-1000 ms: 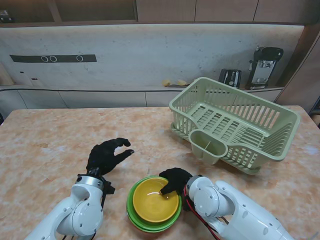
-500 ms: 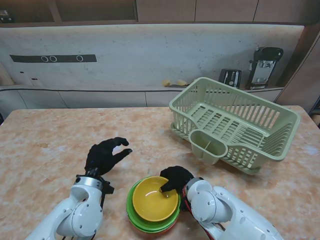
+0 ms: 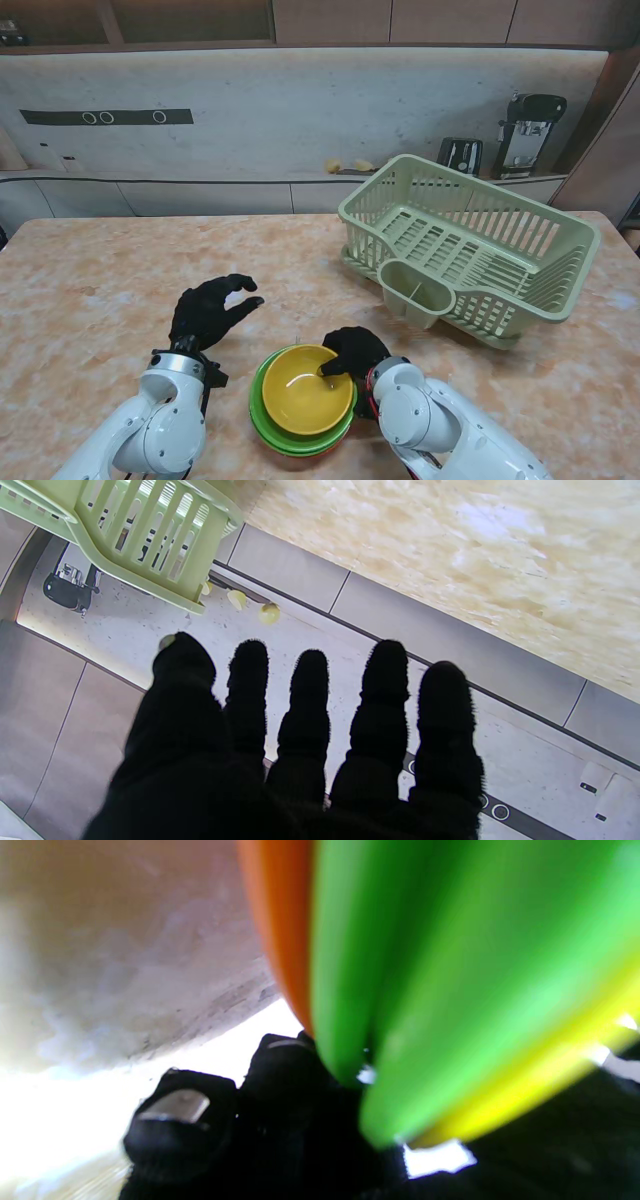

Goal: Stack bowls and put them on the dishrack

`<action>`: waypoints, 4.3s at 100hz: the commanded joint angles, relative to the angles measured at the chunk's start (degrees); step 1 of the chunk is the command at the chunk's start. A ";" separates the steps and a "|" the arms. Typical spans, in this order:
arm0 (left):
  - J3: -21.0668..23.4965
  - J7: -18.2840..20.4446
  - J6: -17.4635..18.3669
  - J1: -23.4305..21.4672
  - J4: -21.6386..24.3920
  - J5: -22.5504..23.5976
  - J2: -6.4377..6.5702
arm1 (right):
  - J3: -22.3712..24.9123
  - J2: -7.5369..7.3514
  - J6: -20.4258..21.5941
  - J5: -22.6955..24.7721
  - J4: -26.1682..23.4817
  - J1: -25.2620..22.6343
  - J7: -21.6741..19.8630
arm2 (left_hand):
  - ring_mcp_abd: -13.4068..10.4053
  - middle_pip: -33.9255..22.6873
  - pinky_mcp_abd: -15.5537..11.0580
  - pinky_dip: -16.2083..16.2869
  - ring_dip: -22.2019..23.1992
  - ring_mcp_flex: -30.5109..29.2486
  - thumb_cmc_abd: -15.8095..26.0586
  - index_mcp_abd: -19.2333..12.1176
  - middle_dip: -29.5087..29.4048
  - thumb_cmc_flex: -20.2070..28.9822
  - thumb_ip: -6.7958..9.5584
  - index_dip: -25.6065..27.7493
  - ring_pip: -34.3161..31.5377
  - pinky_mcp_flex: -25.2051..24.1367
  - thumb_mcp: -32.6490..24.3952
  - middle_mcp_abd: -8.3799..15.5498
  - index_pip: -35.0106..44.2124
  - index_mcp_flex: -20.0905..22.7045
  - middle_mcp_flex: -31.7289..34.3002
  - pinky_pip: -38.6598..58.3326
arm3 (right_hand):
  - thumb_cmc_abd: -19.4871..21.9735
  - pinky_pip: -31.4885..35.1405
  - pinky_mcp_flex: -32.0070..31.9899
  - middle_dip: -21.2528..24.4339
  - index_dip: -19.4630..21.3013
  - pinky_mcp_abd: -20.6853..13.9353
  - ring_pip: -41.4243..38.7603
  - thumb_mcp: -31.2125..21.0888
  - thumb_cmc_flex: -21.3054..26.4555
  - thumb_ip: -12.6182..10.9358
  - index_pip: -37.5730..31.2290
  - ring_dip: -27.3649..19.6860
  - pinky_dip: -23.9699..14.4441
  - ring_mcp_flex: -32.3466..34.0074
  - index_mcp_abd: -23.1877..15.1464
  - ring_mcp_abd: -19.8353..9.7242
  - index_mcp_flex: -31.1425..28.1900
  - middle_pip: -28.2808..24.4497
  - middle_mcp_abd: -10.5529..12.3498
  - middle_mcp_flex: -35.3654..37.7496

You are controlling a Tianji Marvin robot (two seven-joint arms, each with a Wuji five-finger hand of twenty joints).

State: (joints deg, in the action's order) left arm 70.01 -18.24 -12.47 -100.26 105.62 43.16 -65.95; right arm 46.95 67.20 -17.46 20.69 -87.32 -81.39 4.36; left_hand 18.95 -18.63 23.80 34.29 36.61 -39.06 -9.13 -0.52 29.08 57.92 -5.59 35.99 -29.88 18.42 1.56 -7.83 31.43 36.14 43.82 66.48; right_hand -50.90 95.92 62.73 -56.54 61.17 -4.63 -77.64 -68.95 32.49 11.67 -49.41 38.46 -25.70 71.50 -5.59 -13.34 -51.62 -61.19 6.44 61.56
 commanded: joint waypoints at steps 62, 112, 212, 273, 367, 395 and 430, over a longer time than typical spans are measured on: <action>0.14 -0.45 0.53 -0.23 -0.07 -0.16 -0.39 | 4.14 2.86 7.59 -2.27 -2.42 -4.66 9.38 | -0.34 -1.15 -0.33 0.83 0.99 -0.70 -0.06 -2.03 0.92 2.29 0.39 0.91 -0.94 0.21 0.97 0.81 1.65 0.41 1.87 1.36 | 1.71 15.05 2.98 -4.81 11.19 -3.62 -10.47 -21.01 25.84 -18.32 -34.59 0.63 -5.00 4.25 -19.52 -4.52 -24.59 -5.00 5.43 13.77; 0.14 -1.11 0.71 -0.22 -0.21 -0.17 -0.50 | 6.47 2.71 12.30 0.78 -5.19 -5.63 12.57 | -0.33 -1.35 -0.37 0.92 1.12 -0.73 0.15 -2.32 1.05 2.13 0.37 0.89 -1.14 0.19 1.00 0.85 2.27 0.57 2.06 1.54 | 0.89 16.88 3.34 -5.51 10.50 -3.99 -12.61 -21.01 25.86 -20.23 -36.43 1.76 -6.37 4.17 -19.27 -4.57 -24.68 -4.89 4.99 15.69; 0.01 -1.52 1.11 0.08 -0.69 -0.48 -0.59 | 9.87 1.83 19.13 11.82 -13.19 -4.98 17.89 | -0.32 -1.70 -0.49 1.11 1.35 -0.90 0.57 -2.65 1.26 1.88 0.31 0.75 -1.54 0.15 1.09 0.82 3.37 1.06 2.56 1.85 | 1.73 17.42 3.58 -6.33 10.38 -4.63 -13.06 -21.01 25.16 -22.09 -36.74 2.83 -7.43 4.19 -20.13 -5.11 -24.59 -4.45 5.43 16.41; -0.18 -1.28 1.17 0.52 -1.10 -0.64 -0.57 | 16.01 0.94 16.40 17.13 -20.52 -3.52 17.42 | -0.24 -1.66 -0.52 1.12 1.33 -0.85 0.51 -2.62 1.26 2.07 0.32 0.53 -1.50 0.15 1.06 0.94 3.46 0.93 2.59 1.84 | 3.18 17.27 3.63 -6.50 10.50 -4.79 -12.77 -21.01 24.37 -23.08 -36.33 2.93 -7.52 4.21 -20.75 -5.33 -24.51 -4.14 5.99 16.19; -0.43 -0.94 1.37 0.78 -1.37 -0.65 -0.50 | 29.28 -0.61 12.63 23.44 -24.16 -1.58 14.26 | -0.29 -1.57 -0.50 1.11 1.31 -0.79 0.43 -2.76 1.22 2.11 0.32 0.51 -1.43 0.03 1.06 0.86 3.69 1.16 2.52 1.78 | 5.23 16.17 3.49 -6.84 10.80 -4.97 -11.83 -21.01 23.42 -23.33 -35.86 3.10 -7.40 4.28 -21.42 -5.91 -24.43 -3.81 6.72 15.50; -0.63 -0.49 1.50 0.97 -1.50 -0.77 -0.43 | 31.28 -0.92 11.52 24.21 -23.06 -0.23 13.03 | -0.25 -1.58 -0.54 1.13 1.30 -0.78 0.44 -2.75 1.21 2.04 0.29 0.50 -1.41 0.11 1.10 0.90 3.70 1.09 2.56 1.82 | 5.62 15.79 3.45 -6.93 10.84 -4.88 -11.71 -21.01 23.30 -23.13 -35.75 3.31 -7.43 4.30 -21.50 -5.93 -24.40 -3.73 6.89 15.26; -0.74 -0.48 1.46 1.07 -1.59 -0.79 -0.43 | 33.09 -0.98 9.71 24.40 -19.48 1.76 12.96 | -0.27 -1.57 -0.55 1.11 1.31 -0.82 0.45 -2.86 1.21 2.02 0.30 0.49 -1.43 0.07 1.10 0.88 3.74 1.13 2.58 1.78 | 6.04 15.36 3.39 -7.03 10.87 -5.14 -11.18 -21.01 23.16 -22.95 -35.46 3.24 -7.39 4.31 -21.74 -6.03 -24.37 -3.70 7.04 14.64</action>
State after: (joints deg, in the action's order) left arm 69.40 -19.51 -11.08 -99.11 103.89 42.45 -66.25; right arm 79.67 66.09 -7.27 45.32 -106.94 -80.24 17.63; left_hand 18.95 -20.07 23.57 34.49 37.19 -39.11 -9.13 -1.80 29.28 57.93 -5.59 35.99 -30.97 18.44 1.56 -7.82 34.15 36.22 45.13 67.29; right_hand -64.19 100.76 65.23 -63.92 72.82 -4.94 -91.24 -63.12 42.46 0.04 -51.42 41.33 -32.20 75.53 -8.32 -13.06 -58.14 -62.80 5.89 68.08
